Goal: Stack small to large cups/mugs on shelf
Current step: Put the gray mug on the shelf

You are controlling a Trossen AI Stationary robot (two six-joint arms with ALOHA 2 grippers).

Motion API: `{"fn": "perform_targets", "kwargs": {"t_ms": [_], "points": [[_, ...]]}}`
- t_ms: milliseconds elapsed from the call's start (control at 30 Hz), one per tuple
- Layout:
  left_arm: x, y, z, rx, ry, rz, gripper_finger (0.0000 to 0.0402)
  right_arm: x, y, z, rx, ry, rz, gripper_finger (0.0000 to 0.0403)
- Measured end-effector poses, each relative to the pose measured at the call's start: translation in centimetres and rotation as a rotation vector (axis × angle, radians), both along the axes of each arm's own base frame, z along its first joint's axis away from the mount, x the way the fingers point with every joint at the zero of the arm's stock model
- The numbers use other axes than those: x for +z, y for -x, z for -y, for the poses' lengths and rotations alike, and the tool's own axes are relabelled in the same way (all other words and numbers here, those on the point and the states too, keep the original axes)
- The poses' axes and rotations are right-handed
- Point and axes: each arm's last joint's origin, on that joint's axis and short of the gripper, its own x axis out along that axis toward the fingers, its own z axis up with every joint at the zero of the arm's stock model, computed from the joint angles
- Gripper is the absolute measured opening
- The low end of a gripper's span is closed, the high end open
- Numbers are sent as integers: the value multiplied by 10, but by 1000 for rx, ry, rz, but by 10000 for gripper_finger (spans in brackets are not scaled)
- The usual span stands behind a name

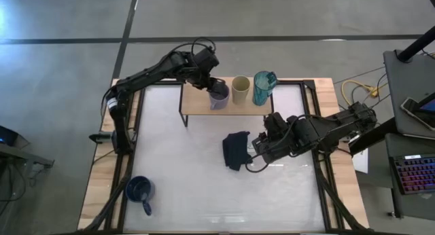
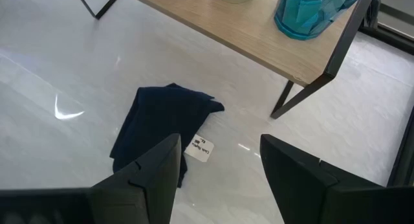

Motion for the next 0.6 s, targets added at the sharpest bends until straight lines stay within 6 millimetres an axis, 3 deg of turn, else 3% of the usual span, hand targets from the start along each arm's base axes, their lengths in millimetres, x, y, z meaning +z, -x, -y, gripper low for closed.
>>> {"fn": "perform_targets", "kwargs": {"t_ms": [467, 600], "points": [[13, 28, 11, -50, -62, -138, 129, 0, 0, 0, -1, -1, 1, 206], [11, 27, 13, -71, -59, -154, 102, 0, 0, 0, 1, 0, 1, 206]]}}
